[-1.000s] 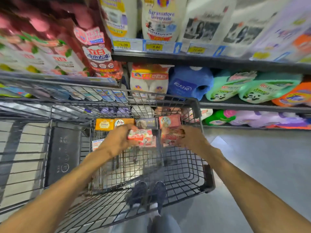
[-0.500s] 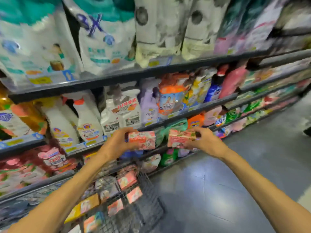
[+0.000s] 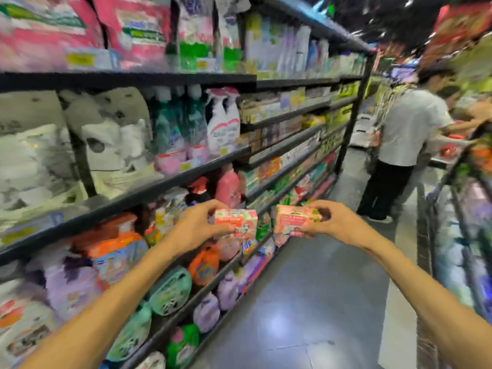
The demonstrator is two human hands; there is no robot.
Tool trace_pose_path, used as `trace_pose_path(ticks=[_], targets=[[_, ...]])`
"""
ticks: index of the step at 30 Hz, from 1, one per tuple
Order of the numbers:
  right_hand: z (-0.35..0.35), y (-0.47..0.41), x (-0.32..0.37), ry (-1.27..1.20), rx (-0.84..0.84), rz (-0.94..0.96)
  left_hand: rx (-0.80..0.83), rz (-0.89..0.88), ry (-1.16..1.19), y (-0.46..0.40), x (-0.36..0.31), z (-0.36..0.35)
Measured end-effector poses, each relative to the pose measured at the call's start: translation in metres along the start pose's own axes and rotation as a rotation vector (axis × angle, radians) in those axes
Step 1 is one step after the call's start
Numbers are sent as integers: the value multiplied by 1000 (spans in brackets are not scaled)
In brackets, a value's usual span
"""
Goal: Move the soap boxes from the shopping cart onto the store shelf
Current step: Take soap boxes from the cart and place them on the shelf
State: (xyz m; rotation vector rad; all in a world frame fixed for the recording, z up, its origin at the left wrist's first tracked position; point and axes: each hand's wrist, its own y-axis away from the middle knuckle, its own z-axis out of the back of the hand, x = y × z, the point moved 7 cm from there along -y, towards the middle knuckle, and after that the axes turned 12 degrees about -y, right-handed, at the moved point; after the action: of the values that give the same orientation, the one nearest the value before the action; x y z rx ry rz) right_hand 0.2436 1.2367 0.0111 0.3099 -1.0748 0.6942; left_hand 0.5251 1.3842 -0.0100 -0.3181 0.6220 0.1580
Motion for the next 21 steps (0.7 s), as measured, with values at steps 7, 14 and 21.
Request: trace_pose_path(ticks=[7,14,21], targets=[[160,-60,-55,18,-52,-7,20,-124,-10,-155,-97,-78],[283,-138,-119,42,-107,-47,68,-215,-17,-303,-157,-150],[390,-253,-199,36,-156,-68,104,-270,0,-472,-168,-232]])
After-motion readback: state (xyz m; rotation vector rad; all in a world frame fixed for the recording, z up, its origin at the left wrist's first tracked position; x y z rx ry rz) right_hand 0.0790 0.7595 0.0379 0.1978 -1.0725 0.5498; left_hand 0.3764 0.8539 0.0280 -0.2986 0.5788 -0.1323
